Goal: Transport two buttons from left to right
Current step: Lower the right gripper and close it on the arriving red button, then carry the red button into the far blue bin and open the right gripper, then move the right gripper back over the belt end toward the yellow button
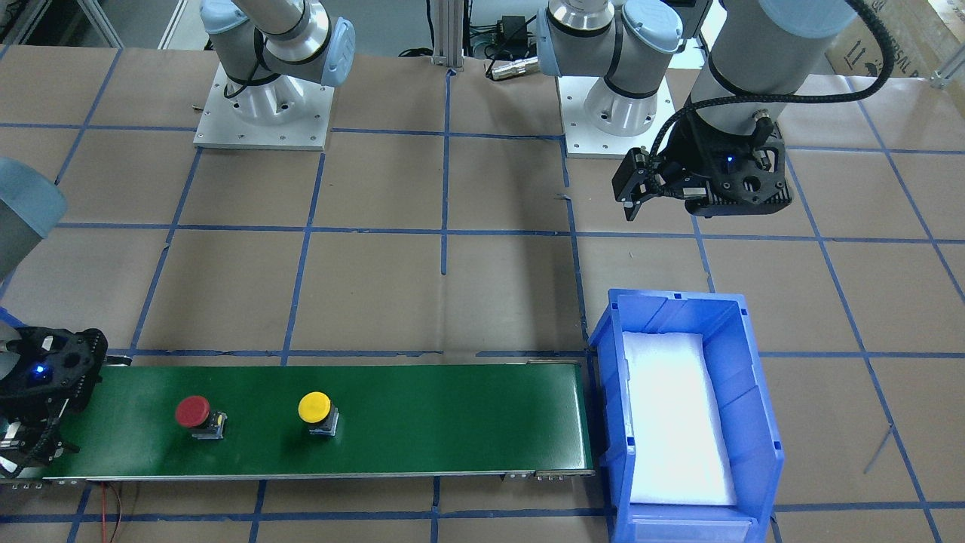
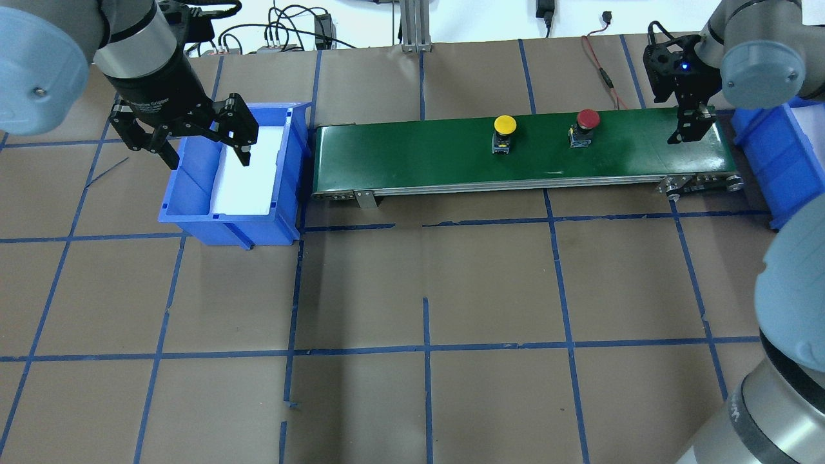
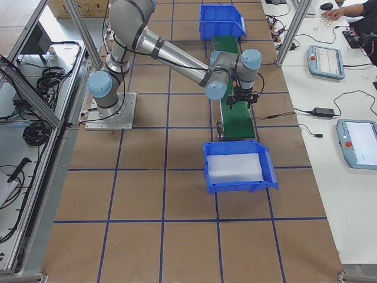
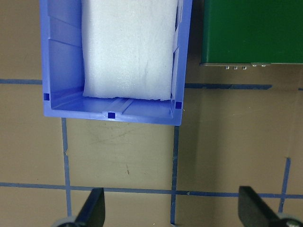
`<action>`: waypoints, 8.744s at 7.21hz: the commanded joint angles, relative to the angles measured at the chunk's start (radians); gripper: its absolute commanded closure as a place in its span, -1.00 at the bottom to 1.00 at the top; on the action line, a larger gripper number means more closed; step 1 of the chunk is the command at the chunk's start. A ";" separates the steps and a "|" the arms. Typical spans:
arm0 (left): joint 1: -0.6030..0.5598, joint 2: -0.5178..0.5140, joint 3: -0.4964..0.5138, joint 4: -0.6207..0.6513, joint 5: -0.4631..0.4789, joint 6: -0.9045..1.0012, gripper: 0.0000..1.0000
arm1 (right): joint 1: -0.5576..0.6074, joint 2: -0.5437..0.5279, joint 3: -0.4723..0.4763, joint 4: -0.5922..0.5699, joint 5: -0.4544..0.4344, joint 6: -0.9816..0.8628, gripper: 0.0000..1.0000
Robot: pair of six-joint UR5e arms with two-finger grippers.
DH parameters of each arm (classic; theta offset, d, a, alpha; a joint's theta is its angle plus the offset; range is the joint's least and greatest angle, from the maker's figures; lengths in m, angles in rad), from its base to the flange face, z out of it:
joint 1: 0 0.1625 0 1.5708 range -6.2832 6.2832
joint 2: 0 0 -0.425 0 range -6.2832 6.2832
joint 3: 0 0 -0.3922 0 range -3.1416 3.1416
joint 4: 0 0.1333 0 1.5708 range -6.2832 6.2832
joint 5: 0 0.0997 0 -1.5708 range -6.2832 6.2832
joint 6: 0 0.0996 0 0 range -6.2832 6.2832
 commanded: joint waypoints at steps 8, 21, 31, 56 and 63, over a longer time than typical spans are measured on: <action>0.003 0.000 0.000 0.000 -0.001 0.002 -1.00 | 0.001 0.009 0.027 0.007 0.061 0.090 -1.00; 0.003 0.000 0.000 0.000 0.004 0.003 -1.00 | 0.003 0.022 0.026 -0.019 0.068 0.052 -0.99; 0.003 0.000 0.000 0.000 0.005 0.003 -1.00 | 0.003 0.028 0.026 -0.019 0.064 0.052 -0.21; 0.003 0.000 0.000 0.000 -0.001 0.002 -1.00 | -0.104 0.007 -0.117 0.212 0.024 -0.051 -1.00; 0.003 0.000 0.000 0.000 0.002 0.002 -1.00 | -0.048 0.010 0.015 -0.007 0.073 0.029 -1.00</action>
